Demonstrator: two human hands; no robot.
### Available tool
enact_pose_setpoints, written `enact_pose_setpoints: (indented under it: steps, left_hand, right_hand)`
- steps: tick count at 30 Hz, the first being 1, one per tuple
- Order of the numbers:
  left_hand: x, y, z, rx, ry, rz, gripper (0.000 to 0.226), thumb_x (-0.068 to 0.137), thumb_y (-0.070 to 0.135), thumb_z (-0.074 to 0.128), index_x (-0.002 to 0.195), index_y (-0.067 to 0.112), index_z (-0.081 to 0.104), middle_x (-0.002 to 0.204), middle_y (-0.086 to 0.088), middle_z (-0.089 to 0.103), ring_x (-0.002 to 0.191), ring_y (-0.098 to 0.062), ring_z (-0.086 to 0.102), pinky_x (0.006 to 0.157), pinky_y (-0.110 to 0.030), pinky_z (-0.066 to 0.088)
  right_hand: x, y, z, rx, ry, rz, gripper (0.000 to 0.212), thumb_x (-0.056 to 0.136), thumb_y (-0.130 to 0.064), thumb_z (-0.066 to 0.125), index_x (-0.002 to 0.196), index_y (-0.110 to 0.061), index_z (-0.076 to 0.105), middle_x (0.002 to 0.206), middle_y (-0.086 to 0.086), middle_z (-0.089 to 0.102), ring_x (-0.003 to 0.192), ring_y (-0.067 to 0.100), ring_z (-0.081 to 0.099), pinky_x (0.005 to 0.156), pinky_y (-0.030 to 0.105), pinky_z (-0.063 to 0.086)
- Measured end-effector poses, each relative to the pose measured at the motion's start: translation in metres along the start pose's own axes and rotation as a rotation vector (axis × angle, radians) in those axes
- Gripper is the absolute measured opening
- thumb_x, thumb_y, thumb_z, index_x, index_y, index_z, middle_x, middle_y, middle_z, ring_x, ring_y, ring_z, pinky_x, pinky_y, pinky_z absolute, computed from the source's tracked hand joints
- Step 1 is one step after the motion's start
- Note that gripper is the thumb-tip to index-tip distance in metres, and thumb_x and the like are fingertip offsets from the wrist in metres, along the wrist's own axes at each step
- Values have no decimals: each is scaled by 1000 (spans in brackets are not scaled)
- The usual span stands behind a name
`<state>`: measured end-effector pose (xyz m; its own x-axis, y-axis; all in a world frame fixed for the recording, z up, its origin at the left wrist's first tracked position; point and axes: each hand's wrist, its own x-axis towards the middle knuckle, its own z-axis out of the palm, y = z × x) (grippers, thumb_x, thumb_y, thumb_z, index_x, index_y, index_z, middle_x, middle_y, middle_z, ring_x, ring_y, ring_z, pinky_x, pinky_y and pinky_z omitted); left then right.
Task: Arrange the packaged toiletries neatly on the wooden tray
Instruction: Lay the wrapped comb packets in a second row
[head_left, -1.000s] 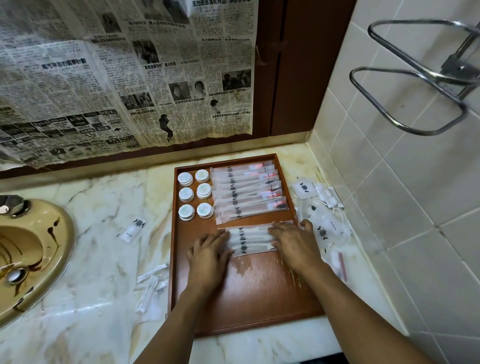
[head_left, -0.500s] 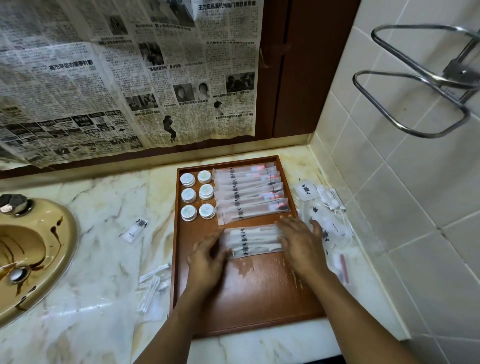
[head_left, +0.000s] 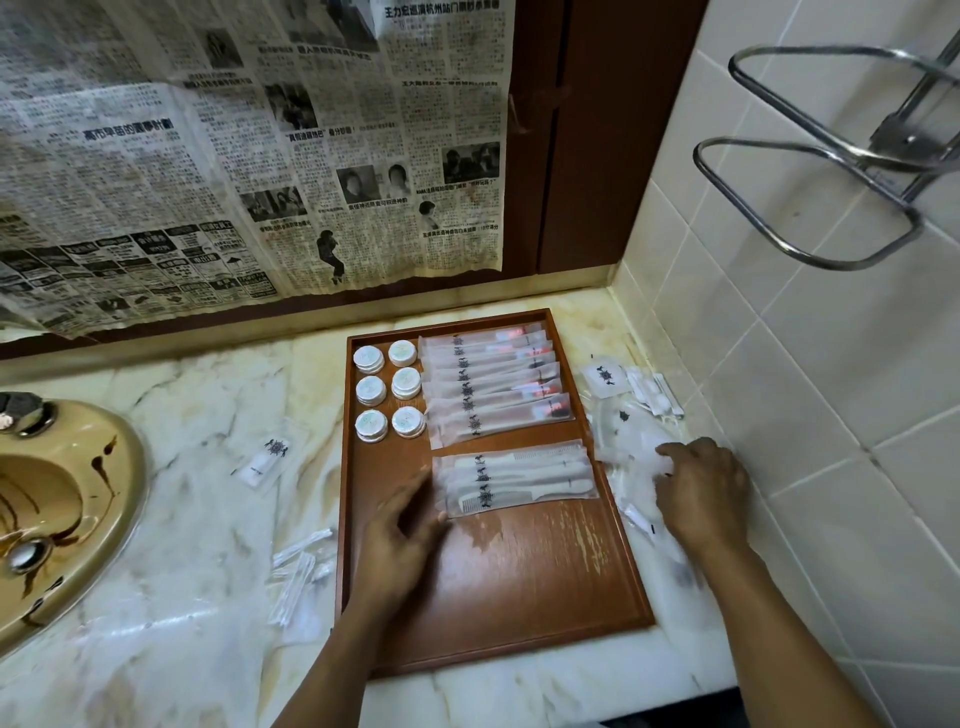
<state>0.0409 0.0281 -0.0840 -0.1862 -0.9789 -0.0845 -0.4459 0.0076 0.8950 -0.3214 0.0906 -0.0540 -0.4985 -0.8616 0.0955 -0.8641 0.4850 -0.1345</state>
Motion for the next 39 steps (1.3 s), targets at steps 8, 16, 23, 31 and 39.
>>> enact_pose_setpoints:
  steps: [8,16,23,31,39]
  left_hand:
    - [-1,5,0,72,-16,-31,66,81,53,74,143,35,57,142,16,58,133,-4,52,115,-45,43]
    - [-4,17,-2,20,-12,-107,56,86,38,79,138,29,61,137,15,63,128,0,56,112,-29,42]
    - [-13,41,-9,-61,94,-186,22,93,13,72,114,20,75,111,12,74,101,9,66,93,-22,55]
    - [-5,107,-3,-249,2,-187,18,97,24,68,112,22,76,101,6,78,94,-10,74,67,-21,56]
    - [-1,146,7,-415,-185,-176,39,90,20,75,127,26,66,110,3,76,98,-13,73,74,-26,56]
  right_hand:
    - [12,-56,4,-14,-129,-2,56,89,-59,60,128,-19,62,129,10,59,120,33,50,96,48,39]
    - [3,-61,5,121,119,74,21,95,-21,58,88,-11,75,87,10,71,84,33,62,76,42,43]
    - [-11,-10,-44,956,237,453,17,100,-17,57,93,-11,72,84,11,70,85,33,67,74,31,46]
    - [-32,24,-67,1469,-95,325,40,73,-51,79,89,-14,74,98,12,76,91,27,72,83,31,59]
    - [-42,5,-73,1427,-398,131,55,77,-60,76,101,-11,74,102,30,68,92,33,64,92,52,48]
